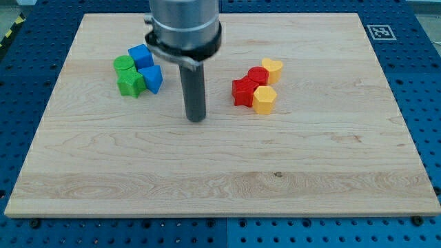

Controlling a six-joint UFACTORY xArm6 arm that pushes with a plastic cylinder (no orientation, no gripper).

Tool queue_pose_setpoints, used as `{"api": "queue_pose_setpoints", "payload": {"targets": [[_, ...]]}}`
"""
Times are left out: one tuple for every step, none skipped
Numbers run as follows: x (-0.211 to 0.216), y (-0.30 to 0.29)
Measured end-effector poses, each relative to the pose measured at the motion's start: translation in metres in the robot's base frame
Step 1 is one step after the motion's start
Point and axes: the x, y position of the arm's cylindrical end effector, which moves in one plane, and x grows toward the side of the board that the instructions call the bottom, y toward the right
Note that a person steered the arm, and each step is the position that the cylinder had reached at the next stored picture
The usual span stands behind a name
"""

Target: Move the blue triangle into the green blocks

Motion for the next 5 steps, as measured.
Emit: {"api": "queue_pose_setpoints", "payload": {"targets": [[-0.046,-0.023],[-0.054,-0.031],[-0.066,-0.039],[-0.072,-0.059],[-0.072,-0.074]]}}
